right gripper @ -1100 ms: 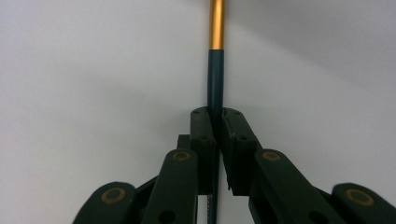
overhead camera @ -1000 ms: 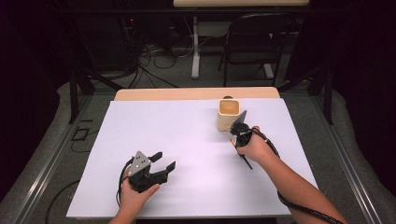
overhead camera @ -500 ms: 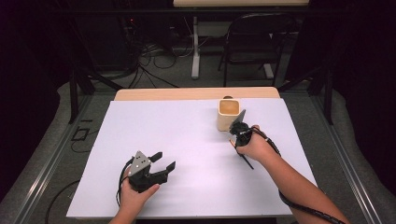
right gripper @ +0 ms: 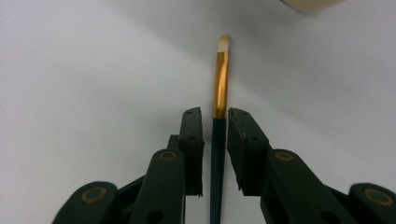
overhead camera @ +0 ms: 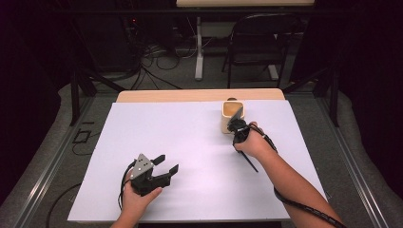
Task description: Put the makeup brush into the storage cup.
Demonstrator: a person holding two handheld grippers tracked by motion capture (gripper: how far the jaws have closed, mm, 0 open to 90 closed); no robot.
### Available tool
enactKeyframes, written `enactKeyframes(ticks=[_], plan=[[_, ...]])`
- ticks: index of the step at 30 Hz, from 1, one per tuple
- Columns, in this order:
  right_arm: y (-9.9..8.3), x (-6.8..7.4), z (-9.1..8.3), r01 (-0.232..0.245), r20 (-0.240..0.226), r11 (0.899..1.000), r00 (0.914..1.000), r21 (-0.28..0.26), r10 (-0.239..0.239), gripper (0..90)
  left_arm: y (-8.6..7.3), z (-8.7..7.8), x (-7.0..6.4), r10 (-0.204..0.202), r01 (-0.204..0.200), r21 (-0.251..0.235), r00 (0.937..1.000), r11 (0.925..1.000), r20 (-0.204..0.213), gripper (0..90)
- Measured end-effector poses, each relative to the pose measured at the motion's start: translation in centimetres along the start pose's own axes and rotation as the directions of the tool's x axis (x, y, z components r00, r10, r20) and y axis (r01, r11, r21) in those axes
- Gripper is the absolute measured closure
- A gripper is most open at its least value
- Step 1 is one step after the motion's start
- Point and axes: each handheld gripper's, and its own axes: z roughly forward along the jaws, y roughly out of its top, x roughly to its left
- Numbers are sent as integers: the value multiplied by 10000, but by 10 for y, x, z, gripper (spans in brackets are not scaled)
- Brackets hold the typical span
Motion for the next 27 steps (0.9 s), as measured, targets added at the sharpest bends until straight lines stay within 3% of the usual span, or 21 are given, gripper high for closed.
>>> enactKeyframes(ticks=[1, 2, 3, 4, 7, 20, 27], plan=[[6, -4, -6, 842, 218, 9909, 9960, 1055, -869, 763, 0, 0, 0, 1, -1, -5, 10000, 10000, 6, 339], [7, -3, -6, 857, 477, 9895, 9946, 1166, -918, 768, 0, 0, 0, -5, 5, -2, 10000, 10000, 8, 339], [4, -1, 0, 379, 144, 9980, 9991, 505, -387, 771, 0, 0, 0, -4, 4, 4, 10000, 10000, -7, 339], [4, 0, 3, 142, 67, 9996, 9999, 260, -144, 773, 0, 0, 1, -22, 22, -16, 10000, 10000, 9, 339], [6, -1, 3, 455, 206, 9965, 9987, 695, -471, 782, 0, 0, 1, -30, 30, -3, 10000, 10000, -3, 339], [6, -3, 6, 209, -68, 9973, 9998, 708, -205, 837, 0, 0, 0, -8, 8, 0, 10000, 10000, -9, 339], [6, -2, 3, 283, 68, 9970, 9996, 720, -289, 838, 0, 0, 0, -41, 41, -13, 10000, 10000, 3, 339]])
